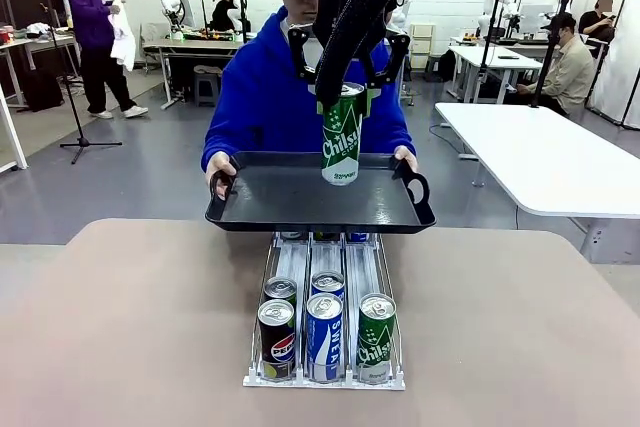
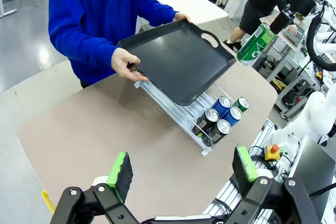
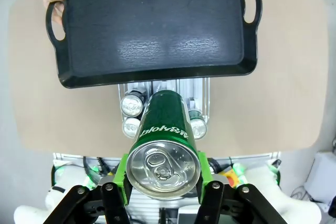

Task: Retrieve and hand over the desired beverage to the person.
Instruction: Place the picked can on the Handle tray extended by the person.

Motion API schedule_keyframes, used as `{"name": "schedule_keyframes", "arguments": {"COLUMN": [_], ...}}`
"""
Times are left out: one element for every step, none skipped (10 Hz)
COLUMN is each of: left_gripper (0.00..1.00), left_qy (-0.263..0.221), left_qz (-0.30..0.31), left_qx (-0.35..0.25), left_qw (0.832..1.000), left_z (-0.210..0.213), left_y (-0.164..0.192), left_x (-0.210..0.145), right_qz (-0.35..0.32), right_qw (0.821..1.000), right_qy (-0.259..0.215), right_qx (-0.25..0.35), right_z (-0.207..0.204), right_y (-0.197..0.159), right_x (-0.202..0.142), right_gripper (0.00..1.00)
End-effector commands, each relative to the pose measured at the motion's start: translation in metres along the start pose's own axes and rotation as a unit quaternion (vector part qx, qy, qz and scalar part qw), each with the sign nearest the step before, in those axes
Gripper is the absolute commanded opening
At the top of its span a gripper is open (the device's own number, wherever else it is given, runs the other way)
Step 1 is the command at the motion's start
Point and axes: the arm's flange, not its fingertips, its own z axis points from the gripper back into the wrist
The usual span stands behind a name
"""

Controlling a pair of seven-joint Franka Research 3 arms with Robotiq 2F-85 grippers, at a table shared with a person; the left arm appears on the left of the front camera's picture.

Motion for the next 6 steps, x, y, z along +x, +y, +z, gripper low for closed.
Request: {"name": "schedule_keyframes", "arguments": {"left_gripper": [1.00,1.00,1.00,1.00,1.00,1.00], "left_qy": [-0.006,-0.006,-0.006,-0.006,-0.006,-0.006], "left_qz": [-0.010,-0.010,-0.010,-0.010,-0.010,-0.010], "left_qx": [-0.006,-0.006,-0.006,-0.006,-0.006,-0.006], "left_qw": [1.000,1.000,1.000,1.000,1.000,1.000], "left_z": [0.001,0.001,0.001,0.001,0.001,0.001], "left_y": [0.001,0.001,0.001,0.001,0.001,0.001], "left_x": [0.000,0.000,0.000,0.000,0.000,0.000], "right_qz": [0.004,-0.017,-0.017,-0.013,-0.015,-0.013], "right_qw": [1.000,1.000,1.000,1.000,0.999,0.999], "right_qy": [0.013,0.017,0.023,0.019,0.026,0.029], "right_qx": [-0.010,0.003,0.008,0.012,0.022,0.026], "right_z": [-0.002,-0.005,-0.011,-0.014,-0.019,-0.027], "right_y": [-0.010,-0.020,-0.028,-0.036,-0.043,-0.048], "right_x": [0.023,0.045,0.065,0.085,0.110,0.128], "right_gripper": [0.57,0.57,0.57,0.57,0.57,0.57]}}
